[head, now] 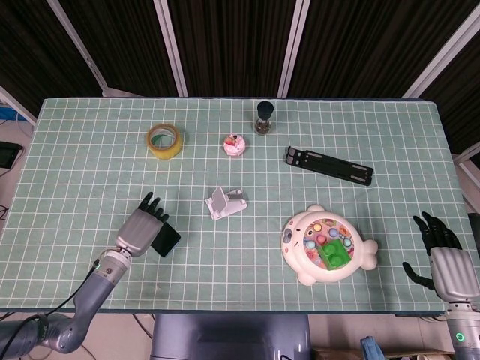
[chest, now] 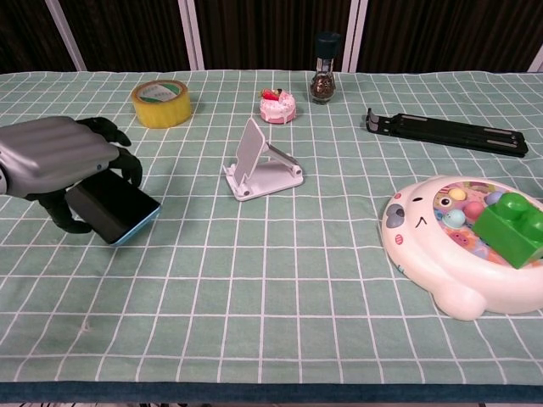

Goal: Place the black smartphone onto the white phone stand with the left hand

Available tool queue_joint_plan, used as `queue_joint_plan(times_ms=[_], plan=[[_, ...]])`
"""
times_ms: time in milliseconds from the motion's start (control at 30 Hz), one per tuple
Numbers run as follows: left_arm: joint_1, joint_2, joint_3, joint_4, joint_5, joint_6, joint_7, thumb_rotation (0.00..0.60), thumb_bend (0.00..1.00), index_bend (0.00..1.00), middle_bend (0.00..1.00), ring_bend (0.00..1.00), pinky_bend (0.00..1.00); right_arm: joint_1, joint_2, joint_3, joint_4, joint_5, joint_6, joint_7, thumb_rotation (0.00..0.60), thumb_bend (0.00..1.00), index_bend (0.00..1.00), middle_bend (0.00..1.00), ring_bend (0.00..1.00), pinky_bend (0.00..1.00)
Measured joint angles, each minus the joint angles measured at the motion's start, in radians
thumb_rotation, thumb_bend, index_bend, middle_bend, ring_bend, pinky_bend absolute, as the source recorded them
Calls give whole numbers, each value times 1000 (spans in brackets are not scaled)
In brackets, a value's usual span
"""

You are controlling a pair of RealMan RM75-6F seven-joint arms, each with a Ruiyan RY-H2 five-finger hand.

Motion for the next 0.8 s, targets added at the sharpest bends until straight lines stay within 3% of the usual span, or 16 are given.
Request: queue_joint_plan(times_ms=[333, 800], plan=[[17, -62, -120, -43, -58, 106, -112, 600, 304, 518, 569, 79, 0, 1, 0, 1, -2, 4, -2, -4, 600, 362, 70, 0, 0, 152], [1, -320, -377, -82, -296, 264, -258, 600, 304, 516, 569, 79, 0, 2, 1, 2, -2, 6, -6, 1, 600, 362, 70, 0, 0, 152]])
